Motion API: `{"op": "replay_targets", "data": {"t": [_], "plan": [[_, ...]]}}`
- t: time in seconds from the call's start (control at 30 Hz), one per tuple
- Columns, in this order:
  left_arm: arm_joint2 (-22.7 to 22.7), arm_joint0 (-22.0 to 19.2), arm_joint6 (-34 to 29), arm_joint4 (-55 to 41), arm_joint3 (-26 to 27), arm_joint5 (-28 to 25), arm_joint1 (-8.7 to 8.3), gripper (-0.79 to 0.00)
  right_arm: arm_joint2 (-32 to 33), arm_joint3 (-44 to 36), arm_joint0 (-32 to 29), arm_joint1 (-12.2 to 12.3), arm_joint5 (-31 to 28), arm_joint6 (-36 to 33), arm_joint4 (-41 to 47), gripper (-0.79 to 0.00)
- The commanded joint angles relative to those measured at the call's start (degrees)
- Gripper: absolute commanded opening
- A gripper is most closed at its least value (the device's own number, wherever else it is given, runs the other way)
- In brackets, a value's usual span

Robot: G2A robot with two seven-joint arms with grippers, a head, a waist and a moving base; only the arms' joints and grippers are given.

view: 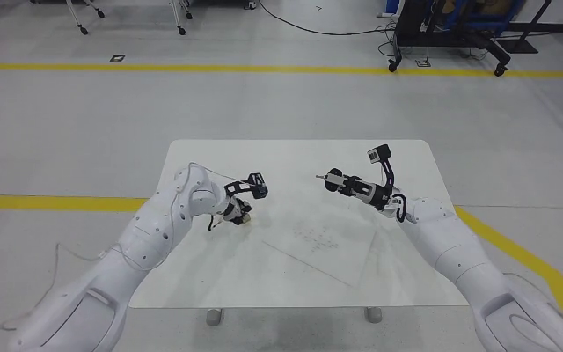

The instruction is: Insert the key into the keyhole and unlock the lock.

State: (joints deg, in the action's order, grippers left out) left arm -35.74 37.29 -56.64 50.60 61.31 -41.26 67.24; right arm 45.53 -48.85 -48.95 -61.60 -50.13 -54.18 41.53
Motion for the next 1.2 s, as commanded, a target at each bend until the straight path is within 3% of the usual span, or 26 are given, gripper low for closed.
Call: {"op": "replay_targets", "data": {"t": [0.0,0.37,0.67,1.03,1.17], "plan": [[0.5,-0.4,-0.4,-0.1,-0.5,0.5,0.38,-0.785,0.0,0.0,0.0,0.0,0.0,0.0,0.0,-0.785],[-1.2,-0.7,7.3,-2.5,-3.4,-3.8,0.39,-0.785,0.0,0.0,0.0,0.0,0.0,0.0,0.0,-0.785],[-6.3,1.0,20.4,-6.7,-8.5,-16.2,-1.45,-0.785,0.0,0.0,0.0,0.0,0.0,0.0,0.0,-0.785],[-5.4,2.3,26.9,-7.9,-7.2,-16.7,-2.36,-0.785,0.0,0.0,0.0,0.0,0.0,0.0,0.0,-0.785],[-3.8,0.4,23.0,-3.6,-7.2,-14.7,-2.74,-0.785,0.0,0.0,0.0,0.0,0.0,0.0,0.0,-0.785]]}}
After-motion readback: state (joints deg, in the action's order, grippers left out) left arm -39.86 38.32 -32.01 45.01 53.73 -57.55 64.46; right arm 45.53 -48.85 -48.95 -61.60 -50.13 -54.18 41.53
